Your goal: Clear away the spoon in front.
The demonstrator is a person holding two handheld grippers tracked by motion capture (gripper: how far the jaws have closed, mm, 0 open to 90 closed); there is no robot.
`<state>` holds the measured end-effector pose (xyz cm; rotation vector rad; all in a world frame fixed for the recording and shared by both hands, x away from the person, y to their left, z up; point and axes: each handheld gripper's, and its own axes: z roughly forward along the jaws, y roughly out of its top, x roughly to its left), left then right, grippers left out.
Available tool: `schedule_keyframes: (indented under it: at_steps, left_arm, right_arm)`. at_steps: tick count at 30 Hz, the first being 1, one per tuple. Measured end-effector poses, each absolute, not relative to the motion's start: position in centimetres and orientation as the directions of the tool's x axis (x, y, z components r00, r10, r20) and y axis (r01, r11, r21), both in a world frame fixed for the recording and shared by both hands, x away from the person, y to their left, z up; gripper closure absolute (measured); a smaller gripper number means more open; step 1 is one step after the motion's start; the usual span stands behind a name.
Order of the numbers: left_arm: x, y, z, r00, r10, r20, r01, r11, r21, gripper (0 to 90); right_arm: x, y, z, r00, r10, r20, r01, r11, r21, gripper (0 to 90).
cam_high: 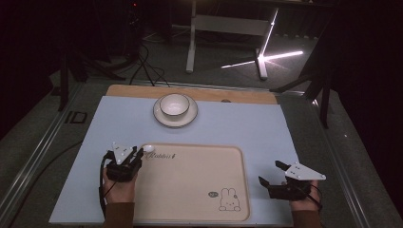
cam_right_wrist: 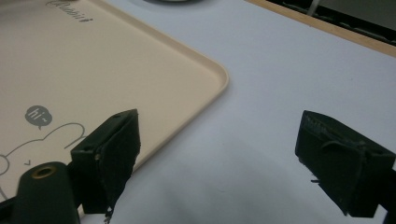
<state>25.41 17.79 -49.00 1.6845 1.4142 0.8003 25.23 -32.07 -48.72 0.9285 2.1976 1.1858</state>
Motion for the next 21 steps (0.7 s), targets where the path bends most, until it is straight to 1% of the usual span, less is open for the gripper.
schedule_keyframes:
  at_steps: [12, 21]
  left_arm:
    - [23.7, 17.1, -50.8, 0.164, 0.986, 0.009, 0.505, -0.092, 0.858, 73.4]
    - [22.9, 17.0, -52.2, 0.146, 0.989, -0.008, 0.529, -0.071, 0.846, 73.2]
  right_arm:
    - [25.2, -32.1, -48.7, -0.660, 0.746, -0.087, 0.338, 0.398, 0.853, 13.8]
    - [25.2, -32.1, -48.7, -0.660, 0.747, -0.086, 0.339, 0.398, 0.852, 13.9]
